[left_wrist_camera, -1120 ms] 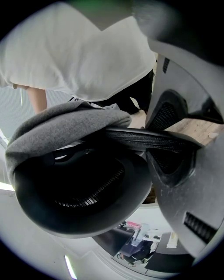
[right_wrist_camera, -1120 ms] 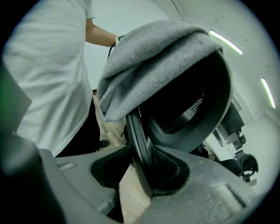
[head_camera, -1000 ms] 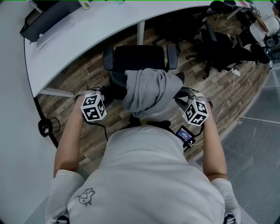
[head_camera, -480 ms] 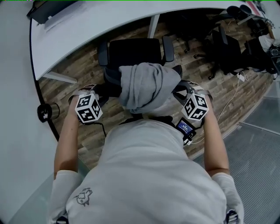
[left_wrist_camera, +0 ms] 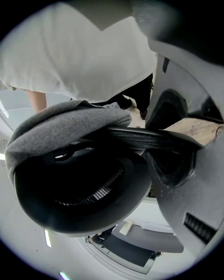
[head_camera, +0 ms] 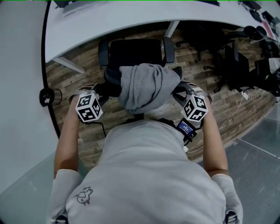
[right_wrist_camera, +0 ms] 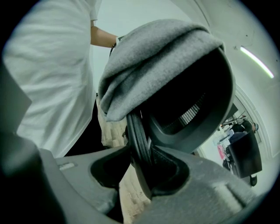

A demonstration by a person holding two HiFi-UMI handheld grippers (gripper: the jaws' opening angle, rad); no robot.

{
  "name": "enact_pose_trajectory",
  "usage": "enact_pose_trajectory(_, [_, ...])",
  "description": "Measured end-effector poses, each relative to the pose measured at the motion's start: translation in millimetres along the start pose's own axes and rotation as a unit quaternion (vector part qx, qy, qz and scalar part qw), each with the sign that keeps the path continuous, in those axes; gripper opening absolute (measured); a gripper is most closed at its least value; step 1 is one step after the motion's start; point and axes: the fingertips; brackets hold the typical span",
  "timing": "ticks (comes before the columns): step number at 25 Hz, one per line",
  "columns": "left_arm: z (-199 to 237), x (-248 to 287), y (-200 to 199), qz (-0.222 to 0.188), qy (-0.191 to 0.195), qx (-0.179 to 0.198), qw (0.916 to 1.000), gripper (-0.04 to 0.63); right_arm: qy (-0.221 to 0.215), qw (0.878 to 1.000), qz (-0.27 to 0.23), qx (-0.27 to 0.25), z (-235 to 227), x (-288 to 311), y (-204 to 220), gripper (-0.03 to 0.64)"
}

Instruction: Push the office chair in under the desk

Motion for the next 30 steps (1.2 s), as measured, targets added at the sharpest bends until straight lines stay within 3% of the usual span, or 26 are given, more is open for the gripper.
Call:
enact_pose_trajectory(6, [-5.7,-11.9,32.7,0.003,-0.007,-0.030,0.9995,0.135,-0.005,1.000,-0.016,-0.023,-3.6,19.9,-31.8,0.143])
enact_pose_trajectory(15, [-16.5,-22.0,48.4,0.001,-0.031,-0.059,0.9978,0.137,-0.015,0.998,-0.032,-0.046,-11.0,31.7,-52.6,0.146])
enact_pose_trajectory(30, [-5.5,-17.9,45.8,-0.015,-0.037,-0.074,0.9965,0.137,-0.022,0.996,-0.040,-0.071,-36.1,48.8,-51.3,0.152])
Point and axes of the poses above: the fingertips, and each gripper's own axes: x forward along the fingers, z to its left, y out of its underside, and after that the axes turned 10 degrees about y, right-handed
